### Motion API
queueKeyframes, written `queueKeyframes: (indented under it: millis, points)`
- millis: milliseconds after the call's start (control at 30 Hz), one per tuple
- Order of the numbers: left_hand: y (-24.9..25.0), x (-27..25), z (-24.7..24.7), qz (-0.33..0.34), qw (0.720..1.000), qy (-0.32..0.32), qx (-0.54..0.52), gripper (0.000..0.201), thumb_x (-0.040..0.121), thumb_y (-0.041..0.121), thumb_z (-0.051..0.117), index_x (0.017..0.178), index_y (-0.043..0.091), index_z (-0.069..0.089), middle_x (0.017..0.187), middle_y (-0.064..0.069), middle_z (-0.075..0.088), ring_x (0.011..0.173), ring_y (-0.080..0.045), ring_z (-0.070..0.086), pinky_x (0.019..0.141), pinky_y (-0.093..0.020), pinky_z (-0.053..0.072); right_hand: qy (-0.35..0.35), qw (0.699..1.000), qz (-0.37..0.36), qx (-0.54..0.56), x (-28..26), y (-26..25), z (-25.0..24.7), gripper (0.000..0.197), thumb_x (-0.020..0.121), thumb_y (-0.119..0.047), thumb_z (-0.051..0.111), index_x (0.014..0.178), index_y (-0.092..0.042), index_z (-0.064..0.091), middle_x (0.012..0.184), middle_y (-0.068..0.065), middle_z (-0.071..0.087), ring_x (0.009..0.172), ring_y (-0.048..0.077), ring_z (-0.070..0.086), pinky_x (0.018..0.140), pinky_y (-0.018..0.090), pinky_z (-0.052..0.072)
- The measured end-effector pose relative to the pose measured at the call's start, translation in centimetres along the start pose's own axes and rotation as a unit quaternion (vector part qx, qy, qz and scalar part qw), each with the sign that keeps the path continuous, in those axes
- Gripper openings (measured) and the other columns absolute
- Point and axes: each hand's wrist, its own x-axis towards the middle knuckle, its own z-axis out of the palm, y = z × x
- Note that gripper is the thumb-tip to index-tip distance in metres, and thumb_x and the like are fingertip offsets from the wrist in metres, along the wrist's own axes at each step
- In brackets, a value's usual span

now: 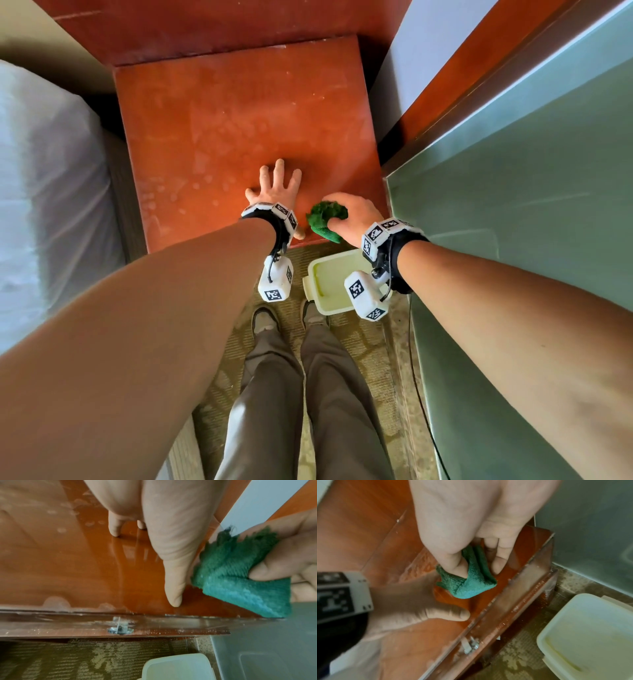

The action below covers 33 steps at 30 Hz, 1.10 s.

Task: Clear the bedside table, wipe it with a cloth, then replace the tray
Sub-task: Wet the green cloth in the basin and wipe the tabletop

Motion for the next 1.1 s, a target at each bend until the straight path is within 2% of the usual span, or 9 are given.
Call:
queueKeyframes:
  millis: [133,267,433,567,633,767,867,967,1100]
  points:
    - [-1.0,-0.7,-2.2,0.016,0.998,0.000,-0.062,0.118,0.064,0.033,0.090,0.154,0.027,0.014,0.161,0.000,0.002,0.148,-0.033,0.002,0.110,-0.062,0.030,0.010,0.999,-0.008,0.045,0.9,-2.0,-2.3,0.043,0.081,-0.021,0.061,0.122,-0.035,0.060,0.119,-0.002,0.067,0.105,0.023,0.063,0.091,0.038,0.053]
    - [-1.7,-1.6,-4.6,0.047,0.987,-0.009,-0.156,0.110,0.070,0.025,0.087,0.155,0.025,0.017,0.160,-0.003,0.021,0.146,-0.029,0.024,0.116,-0.044,0.030,-0.004,0.994,-0.003,0.108,1.7,-3.5,-4.1,0.033,0.081,-0.024,0.063,0.113,-0.030,0.066,0.112,0.002,0.068,0.101,0.026,0.065,0.085,0.045,0.056]
    - [-2.0,-3.5,-8.1,0.063,0.934,-0.008,-0.352,0.102,0.072,0.012,0.084,0.152,0.030,0.024,0.150,-0.002,0.043,0.133,-0.023,0.046,0.107,-0.040,0.044,-0.035,0.993,-0.028,0.111,1.9,-5.9,-7.2,0.027,0.089,-0.014,0.060,0.115,-0.016,0.065,0.106,0.001,0.065,0.104,0.023,0.061,0.092,0.034,0.049]
    - [-2.5,-4.3,-10.3,0.080,0.908,-0.002,-0.411,0.086,0.076,0.005,0.079,0.148,0.028,0.037,0.142,-0.002,0.052,0.126,-0.021,0.053,0.102,-0.042,0.048,-0.079,0.984,-0.011,0.158,2.6,-7.6,-8.4,0.020,0.088,-0.007,0.060,0.100,-0.021,0.066,0.109,0.010,0.067,0.105,0.031,0.063,0.091,0.050,0.053]
    - [-3.0,-4.3,-10.9,0.081,0.898,0.006,-0.432,0.076,0.077,0.005,0.078,0.143,0.026,0.046,0.136,-0.001,0.058,0.119,-0.020,0.058,0.100,-0.039,0.050,-0.087,0.976,-0.002,0.198,3.1,-8.6,-8.7,0.021,0.088,-0.004,0.059,0.092,-0.023,0.066,0.112,0.016,0.066,0.106,0.034,0.063,0.090,0.052,0.054]
    - [-4.5,-4.1,-11.2,0.077,0.888,0.020,-0.453,0.057,0.078,0.006,0.077,0.131,0.020,0.060,0.118,-0.002,0.069,0.101,-0.020,0.065,0.093,-0.035,0.053,-0.091,0.967,-0.004,0.240,3.7,-10.7,-8.5,0.024,0.091,-0.001,0.055,0.105,-0.016,0.067,0.116,0.016,0.065,0.109,0.030,0.062,0.094,0.047,0.053]
    - [-5.9,-3.6,-10.8,0.072,0.879,0.017,-0.471,0.052,0.079,0.010,0.077,0.128,0.020,0.062,0.115,-0.003,0.070,0.097,-0.021,0.066,0.088,-0.036,0.055,-0.067,0.976,-0.026,0.207,3.9,-12.2,-8.1,0.028,0.089,-0.008,0.058,0.110,-0.022,0.069,0.115,0.006,0.068,0.110,0.023,0.062,0.099,0.040,0.050]
    - [-7.3,-3.0,-11.1,0.077,0.887,0.003,-0.455,0.050,0.081,0.024,0.078,0.128,0.023,0.062,0.121,0.004,0.067,0.102,-0.017,0.064,0.092,-0.038,0.054,-0.025,0.988,-0.035,0.148,4.0,-13.4,-7.9,0.031,0.091,-0.010,0.058,0.120,-0.018,0.068,0.121,0.000,0.067,0.114,0.015,0.059,0.093,0.019,0.041]
    - [-9.2,-2.1,-11.8,0.089,0.911,-0.034,-0.402,0.054,0.082,0.038,0.074,0.132,0.023,0.059,0.128,0.004,0.063,0.110,-0.017,0.061,0.097,-0.037,0.050,0.001,0.991,-0.024,0.131,4.5,-15.1,-7.3,0.033,0.093,-0.014,0.057,0.123,-0.021,0.066,0.123,-0.002,0.066,0.111,0.014,0.061,0.089,0.016,0.043]
